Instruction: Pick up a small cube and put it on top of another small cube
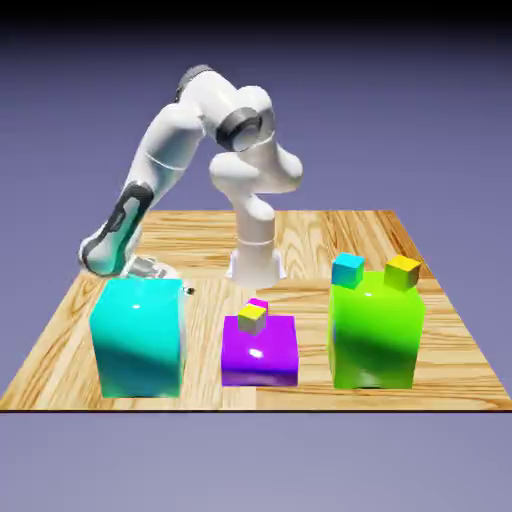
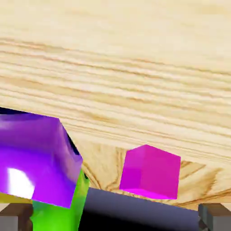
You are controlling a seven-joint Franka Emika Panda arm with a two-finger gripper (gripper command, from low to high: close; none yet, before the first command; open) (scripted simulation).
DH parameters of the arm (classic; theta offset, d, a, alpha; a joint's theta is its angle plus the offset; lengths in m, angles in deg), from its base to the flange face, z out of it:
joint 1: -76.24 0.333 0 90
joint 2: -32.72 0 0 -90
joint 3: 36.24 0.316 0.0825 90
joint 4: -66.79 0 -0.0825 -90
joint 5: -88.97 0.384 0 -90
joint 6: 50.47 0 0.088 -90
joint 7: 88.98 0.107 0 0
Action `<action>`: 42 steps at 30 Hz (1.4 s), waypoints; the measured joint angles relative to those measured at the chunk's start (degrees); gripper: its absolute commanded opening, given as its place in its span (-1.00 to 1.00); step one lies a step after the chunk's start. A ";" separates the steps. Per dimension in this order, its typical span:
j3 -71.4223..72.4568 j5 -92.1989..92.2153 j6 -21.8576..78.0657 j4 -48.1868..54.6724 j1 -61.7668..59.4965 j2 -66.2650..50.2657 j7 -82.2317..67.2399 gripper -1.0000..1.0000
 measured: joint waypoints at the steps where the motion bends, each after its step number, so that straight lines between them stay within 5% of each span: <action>1: -0.26 2.46 1.22 -2.08 1.45 -1.21 0.00 0.00; 8: -2.73 18.87 10.51 -15.62 11.17 -9.75 -0.42 0.00; 14: 5.20 28.80 9.24 -15.87 13.18 -10.78 0.07 0.00; 15: 6.95 30.83 8.83 -15.90 13.56 -10.92 0.22 -1.00; 22: -2.75 19.43 11.12 -15.41 11.35 -9.91 -0.44 -1.00; 42: -14.95 -27.87 -5.03 5.21 13.34 21.96 33.02 -1.00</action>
